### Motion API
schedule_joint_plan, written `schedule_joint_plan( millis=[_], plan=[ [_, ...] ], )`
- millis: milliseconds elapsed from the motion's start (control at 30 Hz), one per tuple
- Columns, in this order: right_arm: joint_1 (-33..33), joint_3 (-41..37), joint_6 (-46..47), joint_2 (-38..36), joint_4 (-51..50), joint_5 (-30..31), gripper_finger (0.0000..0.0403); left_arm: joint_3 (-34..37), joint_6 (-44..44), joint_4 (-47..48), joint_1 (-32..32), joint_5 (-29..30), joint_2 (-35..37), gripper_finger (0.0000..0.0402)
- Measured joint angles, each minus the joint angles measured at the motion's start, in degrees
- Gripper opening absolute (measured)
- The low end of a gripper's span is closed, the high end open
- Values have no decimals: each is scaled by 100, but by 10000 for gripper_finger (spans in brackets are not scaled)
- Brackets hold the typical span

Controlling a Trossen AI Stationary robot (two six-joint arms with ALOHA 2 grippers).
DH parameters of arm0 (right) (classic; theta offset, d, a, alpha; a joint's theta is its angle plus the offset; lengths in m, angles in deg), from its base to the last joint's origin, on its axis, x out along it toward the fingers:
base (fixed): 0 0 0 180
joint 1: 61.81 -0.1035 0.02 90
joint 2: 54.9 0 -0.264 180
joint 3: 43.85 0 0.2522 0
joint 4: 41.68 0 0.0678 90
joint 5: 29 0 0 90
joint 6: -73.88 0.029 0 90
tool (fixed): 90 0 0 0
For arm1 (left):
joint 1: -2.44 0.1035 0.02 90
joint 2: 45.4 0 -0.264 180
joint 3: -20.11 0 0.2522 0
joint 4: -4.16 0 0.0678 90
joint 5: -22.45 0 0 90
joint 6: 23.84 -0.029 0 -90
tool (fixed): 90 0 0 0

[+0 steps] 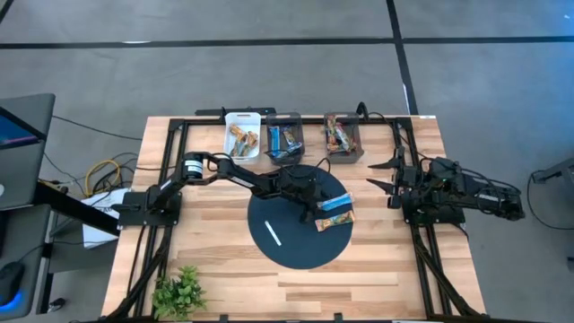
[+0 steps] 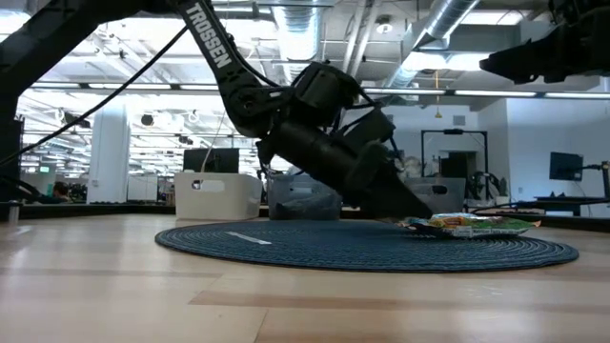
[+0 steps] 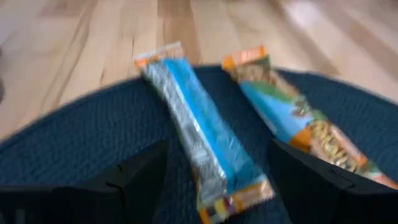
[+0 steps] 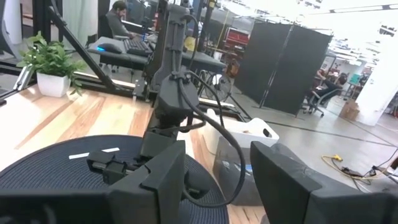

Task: Pick and place Granola Bars by type
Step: Put the orange granola bar into the white bin

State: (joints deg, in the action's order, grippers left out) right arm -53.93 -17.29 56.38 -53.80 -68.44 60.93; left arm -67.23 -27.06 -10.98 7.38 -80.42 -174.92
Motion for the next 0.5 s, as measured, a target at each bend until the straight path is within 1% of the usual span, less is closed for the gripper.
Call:
schedule_joint_plan(
  millis=[133,300,500],
  plan=[
    [0,0,0,0,2,2,173,0,-3,66,-49,16,0,273],
    [0,0,0,0,0,2,173,0,-112,293,-86,266,0,271],
    [0,0,-2,0,0,3,169,0,-132,356,-81,288,0,249]
  ],
)
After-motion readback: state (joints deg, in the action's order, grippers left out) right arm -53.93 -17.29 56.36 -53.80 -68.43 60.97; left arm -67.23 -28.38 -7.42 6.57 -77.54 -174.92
